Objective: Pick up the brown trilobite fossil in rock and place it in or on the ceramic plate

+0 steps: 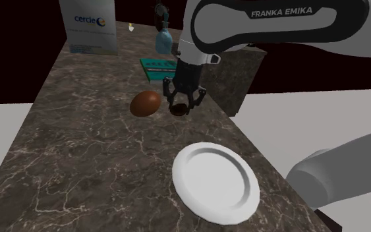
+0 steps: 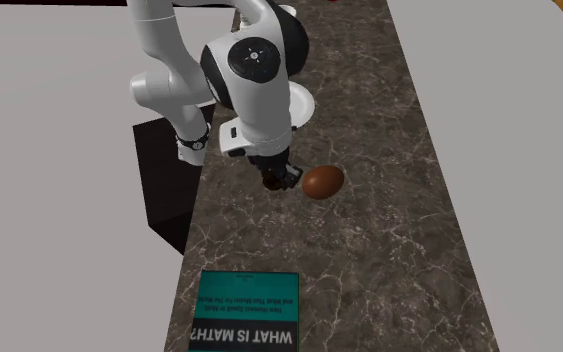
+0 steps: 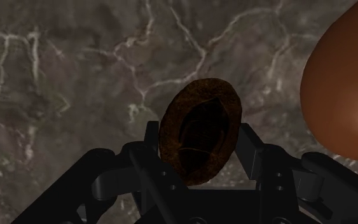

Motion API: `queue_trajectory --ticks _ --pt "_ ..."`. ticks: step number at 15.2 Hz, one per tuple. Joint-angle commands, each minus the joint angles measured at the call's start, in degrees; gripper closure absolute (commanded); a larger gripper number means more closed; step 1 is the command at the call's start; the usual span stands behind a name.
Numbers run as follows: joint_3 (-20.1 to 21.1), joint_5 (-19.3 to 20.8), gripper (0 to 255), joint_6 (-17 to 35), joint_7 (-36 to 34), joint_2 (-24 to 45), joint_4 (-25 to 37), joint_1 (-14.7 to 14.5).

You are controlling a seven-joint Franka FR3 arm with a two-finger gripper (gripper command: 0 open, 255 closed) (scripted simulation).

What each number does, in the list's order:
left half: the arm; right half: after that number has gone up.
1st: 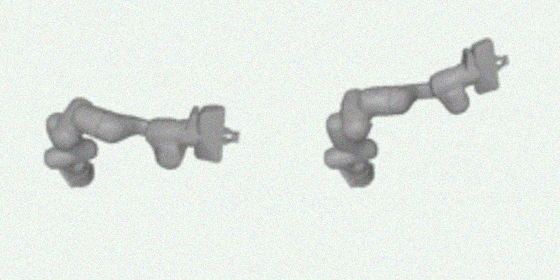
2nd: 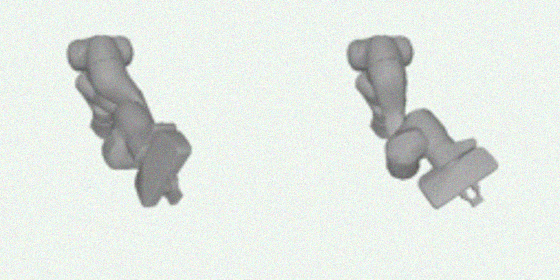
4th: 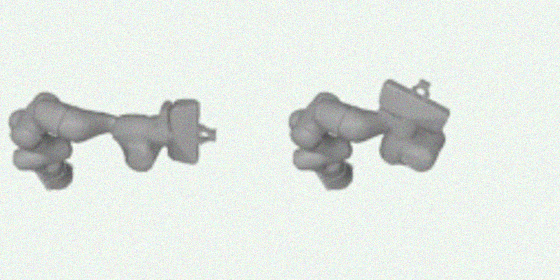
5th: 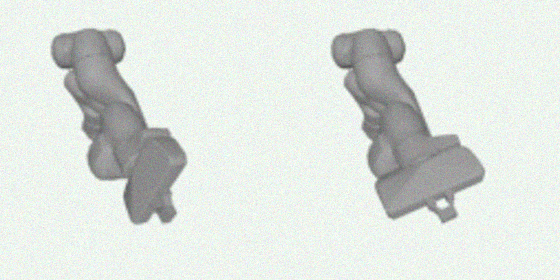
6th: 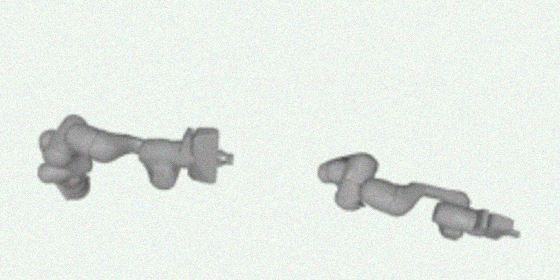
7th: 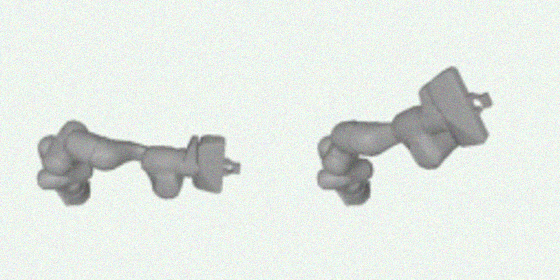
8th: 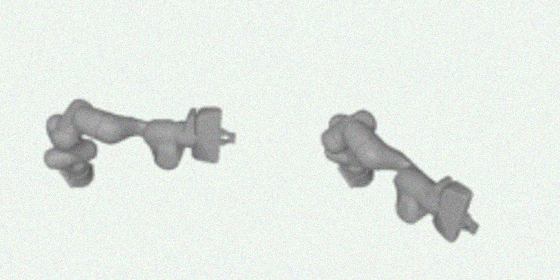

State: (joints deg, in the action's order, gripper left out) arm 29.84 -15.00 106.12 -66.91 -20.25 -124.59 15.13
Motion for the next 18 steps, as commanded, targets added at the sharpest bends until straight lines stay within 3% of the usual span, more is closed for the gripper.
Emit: queue_trajectory --ticks 1,14,18 --pt "-0.2 0.2 255 -1.5 -0.1 0.0 1.5 0.1" --pt "-1.3 1.1 255 -10.9 -1.1 0.3 11.2 0.6" --pt "-1.5 -2.3 255 -12.4 -2.1 -7.6 5.5 -1.8"
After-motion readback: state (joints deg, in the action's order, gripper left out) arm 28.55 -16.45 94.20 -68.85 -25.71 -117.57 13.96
